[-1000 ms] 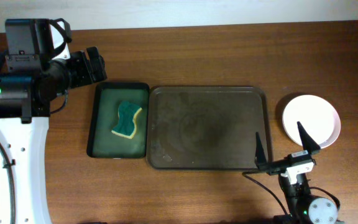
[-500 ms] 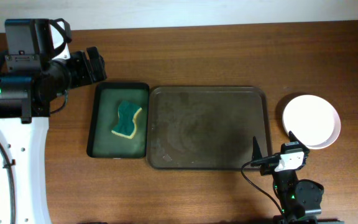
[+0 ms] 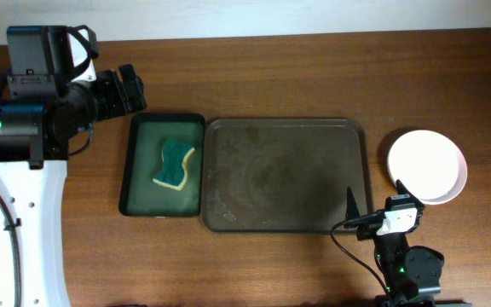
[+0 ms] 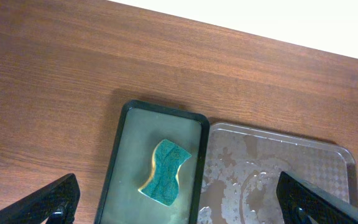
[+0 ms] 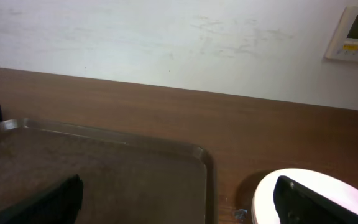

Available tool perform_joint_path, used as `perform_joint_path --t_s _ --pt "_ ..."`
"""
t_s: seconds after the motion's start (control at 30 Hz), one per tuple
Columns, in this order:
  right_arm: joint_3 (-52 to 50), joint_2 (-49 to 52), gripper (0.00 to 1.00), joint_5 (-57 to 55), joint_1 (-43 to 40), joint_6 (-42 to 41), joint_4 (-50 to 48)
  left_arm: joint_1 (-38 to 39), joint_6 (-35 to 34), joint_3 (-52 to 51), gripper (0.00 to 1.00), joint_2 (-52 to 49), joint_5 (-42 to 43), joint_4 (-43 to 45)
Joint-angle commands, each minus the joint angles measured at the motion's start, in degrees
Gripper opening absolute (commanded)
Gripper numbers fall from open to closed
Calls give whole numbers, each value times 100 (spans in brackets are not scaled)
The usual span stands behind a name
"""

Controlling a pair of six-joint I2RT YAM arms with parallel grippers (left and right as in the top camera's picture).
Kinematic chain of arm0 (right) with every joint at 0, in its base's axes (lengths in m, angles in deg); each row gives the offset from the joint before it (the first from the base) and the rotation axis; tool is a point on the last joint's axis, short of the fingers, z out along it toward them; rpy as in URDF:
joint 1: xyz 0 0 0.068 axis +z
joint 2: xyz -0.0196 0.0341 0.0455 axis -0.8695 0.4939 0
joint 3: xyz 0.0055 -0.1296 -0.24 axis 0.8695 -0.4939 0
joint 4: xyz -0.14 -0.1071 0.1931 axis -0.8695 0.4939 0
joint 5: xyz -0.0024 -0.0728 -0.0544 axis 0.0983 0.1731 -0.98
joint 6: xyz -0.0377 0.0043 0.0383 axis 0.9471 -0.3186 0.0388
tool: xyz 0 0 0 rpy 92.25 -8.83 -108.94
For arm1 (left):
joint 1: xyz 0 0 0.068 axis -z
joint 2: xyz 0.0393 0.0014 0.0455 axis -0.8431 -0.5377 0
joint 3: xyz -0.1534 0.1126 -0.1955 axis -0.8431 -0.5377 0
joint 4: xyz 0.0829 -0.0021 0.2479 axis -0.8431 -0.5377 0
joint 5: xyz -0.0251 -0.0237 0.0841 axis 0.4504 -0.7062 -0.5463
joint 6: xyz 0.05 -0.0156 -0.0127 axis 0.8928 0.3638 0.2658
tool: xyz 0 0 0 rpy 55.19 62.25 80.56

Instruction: Clean dirty plates on tray and stack at the side

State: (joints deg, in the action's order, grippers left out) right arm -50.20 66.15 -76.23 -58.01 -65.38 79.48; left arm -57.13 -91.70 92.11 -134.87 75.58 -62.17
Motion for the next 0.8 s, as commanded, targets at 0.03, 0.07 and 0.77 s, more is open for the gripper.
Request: perform_joint_path --t_s 0.03,0.07,0.77 --pt "-39 -57 98 -70 -17 -52 9 -13 92 0 99 48 -44 11" --pt "-39 -57 98 -68 -17 -52 9 -13 92 0 99 48 -44 11" --pt "-39 -57 98 -68 -17 -52 9 -15 94 -942 99 3429 -730 -887"
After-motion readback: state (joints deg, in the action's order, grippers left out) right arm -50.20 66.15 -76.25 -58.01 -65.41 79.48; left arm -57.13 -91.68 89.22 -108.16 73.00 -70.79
